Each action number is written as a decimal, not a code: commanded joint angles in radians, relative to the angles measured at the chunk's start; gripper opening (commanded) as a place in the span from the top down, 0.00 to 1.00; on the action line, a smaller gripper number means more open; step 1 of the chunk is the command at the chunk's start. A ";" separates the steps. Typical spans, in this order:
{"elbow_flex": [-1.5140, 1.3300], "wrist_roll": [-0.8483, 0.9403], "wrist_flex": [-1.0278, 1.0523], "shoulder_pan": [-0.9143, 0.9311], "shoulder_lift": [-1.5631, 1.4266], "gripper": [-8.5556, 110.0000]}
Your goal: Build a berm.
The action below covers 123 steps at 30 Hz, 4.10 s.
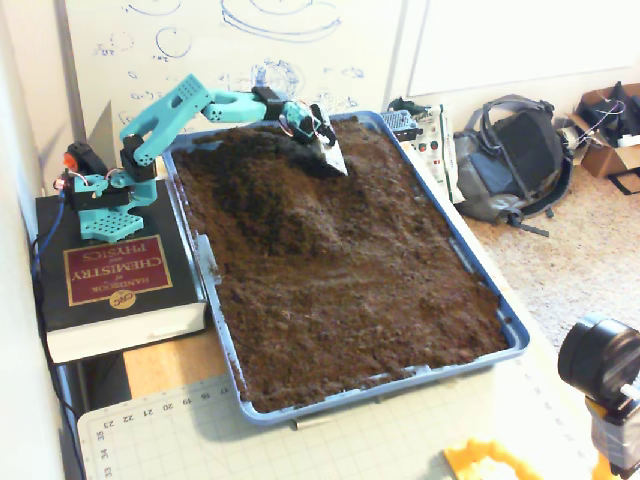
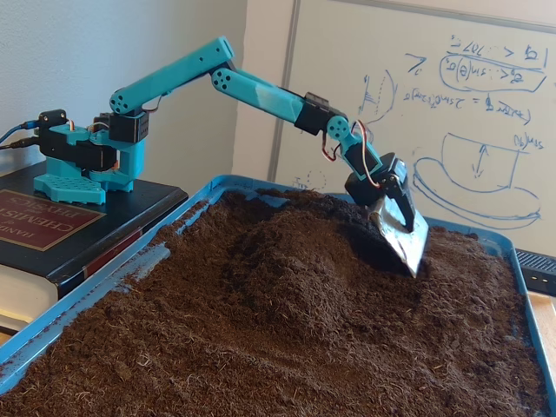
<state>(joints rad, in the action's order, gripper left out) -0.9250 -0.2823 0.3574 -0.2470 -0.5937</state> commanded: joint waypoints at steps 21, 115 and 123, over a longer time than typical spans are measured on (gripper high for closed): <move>-0.321 0.175 -0.017 0.025 -0.127 0.93; -1.816 0.264 0.416 -0.002 -1.594 0.93; -1.799 0.265 0.411 -0.002 -1.545 0.93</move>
<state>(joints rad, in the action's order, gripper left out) -2.7504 -0.0245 0.7823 -0.2439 -2.1430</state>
